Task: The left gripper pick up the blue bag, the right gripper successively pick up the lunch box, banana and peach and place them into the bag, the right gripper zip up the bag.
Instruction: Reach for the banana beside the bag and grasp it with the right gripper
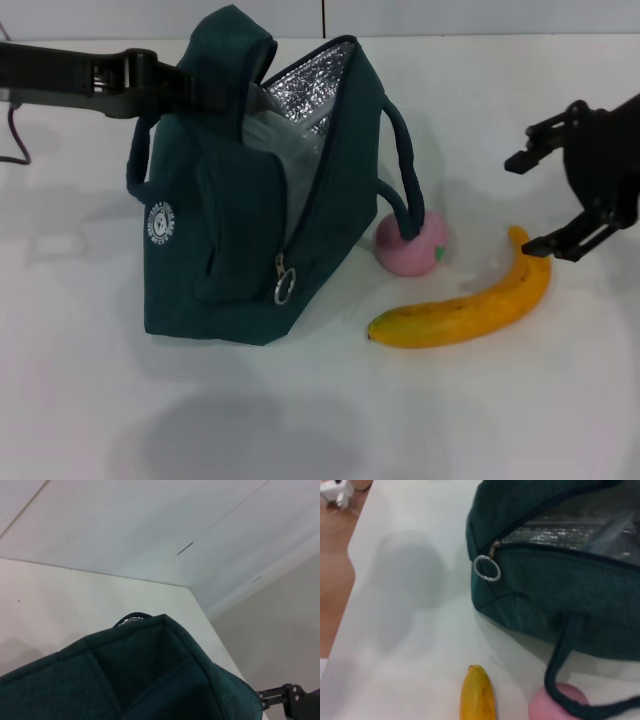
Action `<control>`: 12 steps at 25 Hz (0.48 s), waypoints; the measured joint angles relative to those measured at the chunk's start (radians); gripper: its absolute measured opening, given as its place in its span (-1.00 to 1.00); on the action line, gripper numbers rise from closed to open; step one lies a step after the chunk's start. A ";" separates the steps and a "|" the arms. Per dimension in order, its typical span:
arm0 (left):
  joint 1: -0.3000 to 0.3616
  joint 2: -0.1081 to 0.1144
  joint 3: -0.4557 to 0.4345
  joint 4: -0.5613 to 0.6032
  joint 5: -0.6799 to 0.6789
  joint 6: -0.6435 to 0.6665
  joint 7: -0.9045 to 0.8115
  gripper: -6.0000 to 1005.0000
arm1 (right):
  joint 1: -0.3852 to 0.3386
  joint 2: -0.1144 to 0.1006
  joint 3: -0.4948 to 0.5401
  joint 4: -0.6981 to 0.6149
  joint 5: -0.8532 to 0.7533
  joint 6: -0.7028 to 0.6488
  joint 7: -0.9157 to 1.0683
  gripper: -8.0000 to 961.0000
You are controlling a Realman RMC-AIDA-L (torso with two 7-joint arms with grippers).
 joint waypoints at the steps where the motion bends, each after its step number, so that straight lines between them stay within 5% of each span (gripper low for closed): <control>1: -0.002 -0.001 0.000 -0.001 0.000 0.000 0.000 -0.92 | 0.005 0.002 -0.004 0.001 -0.002 -0.001 -0.003 0.82; 12: -0.020 -0.006 -0.001 -0.001 0.005 -0.003 -0.008 -0.92 | 0.021 0.031 -0.195 0.036 -0.081 0.030 -0.020 0.82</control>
